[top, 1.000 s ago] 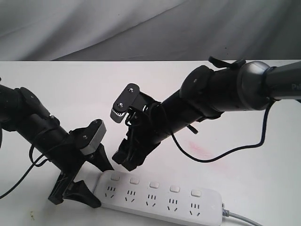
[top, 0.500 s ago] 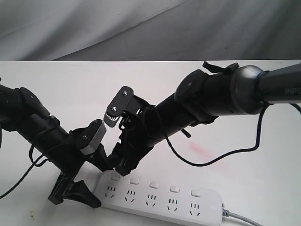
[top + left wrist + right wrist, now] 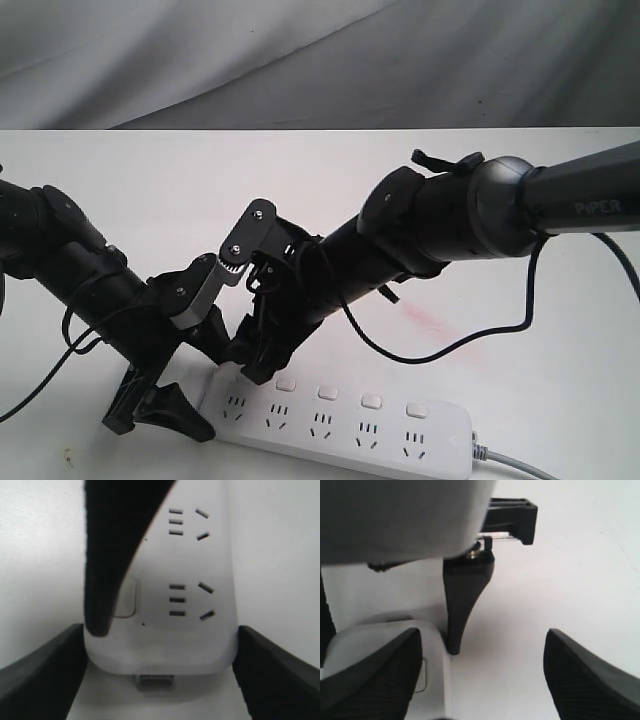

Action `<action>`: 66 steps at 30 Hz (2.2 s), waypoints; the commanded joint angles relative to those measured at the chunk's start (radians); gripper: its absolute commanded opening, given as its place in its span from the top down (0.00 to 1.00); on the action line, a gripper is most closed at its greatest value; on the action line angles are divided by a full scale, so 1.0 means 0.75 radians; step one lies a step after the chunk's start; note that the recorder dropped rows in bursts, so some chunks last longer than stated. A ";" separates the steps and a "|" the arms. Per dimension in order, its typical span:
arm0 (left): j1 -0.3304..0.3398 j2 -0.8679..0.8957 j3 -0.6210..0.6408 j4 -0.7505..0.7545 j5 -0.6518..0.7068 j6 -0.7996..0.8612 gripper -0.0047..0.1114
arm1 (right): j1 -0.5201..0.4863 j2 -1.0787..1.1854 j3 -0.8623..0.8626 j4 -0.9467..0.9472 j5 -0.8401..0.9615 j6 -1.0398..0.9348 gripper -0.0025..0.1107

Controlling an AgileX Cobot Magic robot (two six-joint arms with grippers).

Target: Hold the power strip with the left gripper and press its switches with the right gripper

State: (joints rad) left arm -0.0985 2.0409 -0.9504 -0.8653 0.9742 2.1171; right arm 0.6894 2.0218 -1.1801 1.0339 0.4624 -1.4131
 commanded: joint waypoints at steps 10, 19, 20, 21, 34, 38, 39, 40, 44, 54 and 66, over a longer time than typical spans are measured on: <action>-0.014 0.043 0.037 0.163 -0.078 -0.032 0.53 | -0.002 0.100 -0.005 -0.028 0.033 -0.013 0.42; -0.014 0.043 0.037 0.163 -0.078 -0.032 0.53 | -0.002 -0.044 0.007 -0.046 -0.032 -0.009 0.42; -0.014 0.043 0.037 0.163 -0.078 -0.032 0.53 | -0.002 0.002 0.021 -0.040 -0.021 -0.009 0.42; -0.014 0.043 0.037 0.163 -0.081 -0.032 0.53 | -0.002 0.051 0.034 -0.057 0.019 -0.009 0.42; -0.014 0.043 0.037 0.163 -0.081 -0.032 0.53 | -0.004 -0.164 0.035 -0.102 -0.017 0.041 0.45; -0.014 0.043 0.037 0.163 -0.081 -0.032 0.53 | -0.007 -0.159 0.058 -0.294 -0.008 0.200 0.45; -0.014 0.043 0.037 0.163 -0.081 -0.032 0.53 | -0.009 -0.159 0.070 -0.329 -0.008 0.236 0.45; -0.014 0.043 0.037 0.163 -0.081 -0.032 0.53 | -0.017 -0.159 0.082 -0.352 -0.001 0.262 0.45; -0.014 0.043 0.037 0.163 -0.081 -0.032 0.53 | -0.033 -0.162 0.136 -0.329 0.012 0.286 0.45; -0.014 0.043 0.037 0.163 -0.081 -0.032 0.53 | -0.033 -0.162 0.145 -0.333 0.003 0.280 0.45; -0.014 0.043 0.037 0.163 -0.081 -0.032 0.53 | -0.033 -0.222 0.143 -0.333 -0.012 0.280 0.45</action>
State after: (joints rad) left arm -0.0985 2.0409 -0.9504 -0.8628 0.9742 2.1171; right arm 0.6694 1.8736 -1.0771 0.7864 0.4623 -1.2024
